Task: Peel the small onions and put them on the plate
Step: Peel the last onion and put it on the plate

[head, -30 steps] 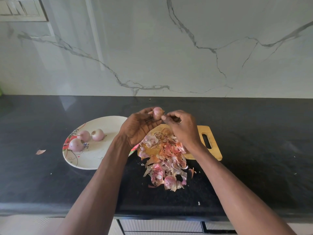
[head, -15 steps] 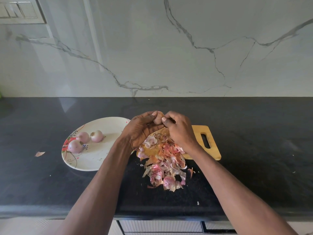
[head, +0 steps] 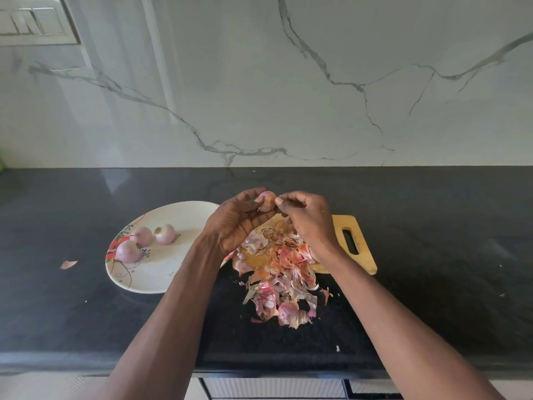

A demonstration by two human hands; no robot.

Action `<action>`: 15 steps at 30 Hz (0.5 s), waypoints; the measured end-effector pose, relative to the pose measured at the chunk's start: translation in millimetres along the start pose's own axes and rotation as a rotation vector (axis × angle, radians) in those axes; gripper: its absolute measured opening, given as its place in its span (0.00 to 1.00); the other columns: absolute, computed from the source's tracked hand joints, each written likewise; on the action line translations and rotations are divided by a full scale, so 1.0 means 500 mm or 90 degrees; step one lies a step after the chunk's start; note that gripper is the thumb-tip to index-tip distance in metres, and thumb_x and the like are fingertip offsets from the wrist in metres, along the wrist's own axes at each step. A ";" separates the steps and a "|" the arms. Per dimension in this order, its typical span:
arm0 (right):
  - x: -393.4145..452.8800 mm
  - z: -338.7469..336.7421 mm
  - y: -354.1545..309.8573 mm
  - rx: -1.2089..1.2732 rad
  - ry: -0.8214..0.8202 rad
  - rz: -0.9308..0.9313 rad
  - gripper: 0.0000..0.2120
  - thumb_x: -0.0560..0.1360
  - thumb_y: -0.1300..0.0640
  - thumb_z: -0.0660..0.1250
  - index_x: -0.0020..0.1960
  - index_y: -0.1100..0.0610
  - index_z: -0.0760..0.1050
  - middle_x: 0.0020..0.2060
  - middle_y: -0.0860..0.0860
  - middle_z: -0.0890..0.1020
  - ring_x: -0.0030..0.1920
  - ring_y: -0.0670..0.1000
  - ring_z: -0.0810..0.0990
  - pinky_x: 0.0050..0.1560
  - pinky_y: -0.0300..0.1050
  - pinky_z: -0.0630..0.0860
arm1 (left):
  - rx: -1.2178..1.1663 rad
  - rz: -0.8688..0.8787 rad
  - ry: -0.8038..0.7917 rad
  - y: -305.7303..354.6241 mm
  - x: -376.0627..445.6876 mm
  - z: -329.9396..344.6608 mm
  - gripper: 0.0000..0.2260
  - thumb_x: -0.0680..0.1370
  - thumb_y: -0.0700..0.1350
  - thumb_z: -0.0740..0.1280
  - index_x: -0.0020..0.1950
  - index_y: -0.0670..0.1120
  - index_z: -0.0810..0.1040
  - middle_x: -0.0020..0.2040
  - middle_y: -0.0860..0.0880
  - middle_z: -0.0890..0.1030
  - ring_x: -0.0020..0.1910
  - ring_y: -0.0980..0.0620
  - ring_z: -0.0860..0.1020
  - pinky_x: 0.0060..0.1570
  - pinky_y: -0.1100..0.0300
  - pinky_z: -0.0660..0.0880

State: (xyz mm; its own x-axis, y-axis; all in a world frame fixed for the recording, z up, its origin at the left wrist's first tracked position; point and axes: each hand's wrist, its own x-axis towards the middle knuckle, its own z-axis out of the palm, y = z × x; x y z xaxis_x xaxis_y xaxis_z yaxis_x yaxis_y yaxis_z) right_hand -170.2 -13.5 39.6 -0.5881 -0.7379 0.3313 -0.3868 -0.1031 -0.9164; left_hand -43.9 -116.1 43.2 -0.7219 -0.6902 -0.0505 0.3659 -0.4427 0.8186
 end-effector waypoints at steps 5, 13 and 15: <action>-0.003 0.005 0.002 0.016 0.033 -0.002 0.04 0.75 0.58 0.75 0.49 0.56 0.86 0.39 0.45 0.86 0.39 0.41 0.84 0.41 0.37 0.80 | -0.002 0.017 0.007 -0.010 0.002 0.006 0.11 0.80 0.28 0.60 0.59 0.35 0.77 0.51 0.38 0.85 0.48 0.44 0.84 0.57 0.49 0.81; 0.008 0.021 0.013 -0.099 0.024 0.017 0.05 0.81 0.59 0.66 0.50 0.58 0.81 0.43 0.50 0.83 0.43 0.47 0.79 0.42 0.43 0.75 | -0.005 0.024 0.022 -0.022 0.005 0.014 0.11 0.76 0.30 0.66 0.58 0.35 0.78 0.51 0.38 0.84 0.49 0.44 0.83 0.57 0.49 0.80; 0.007 0.022 0.011 -0.085 0.005 0.031 0.06 0.82 0.58 0.65 0.50 0.58 0.80 0.43 0.50 0.82 0.43 0.47 0.79 0.43 0.44 0.74 | -0.004 0.023 0.024 -0.023 0.006 0.015 0.11 0.76 0.32 0.67 0.58 0.35 0.78 0.51 0.38 0.84 0.49 0.44 0.83 0.57 0.49 0.81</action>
State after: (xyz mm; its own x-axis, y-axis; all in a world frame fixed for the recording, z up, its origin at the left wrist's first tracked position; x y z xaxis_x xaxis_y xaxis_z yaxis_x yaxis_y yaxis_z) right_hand -166.8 -23.9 33.2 -0.6140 -0.7342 0.2898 -0.4488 0.0228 -0.8933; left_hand -54.5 -108.7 37.8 -0.6860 -0.7264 -0.0422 0.3952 -0.4206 0.8166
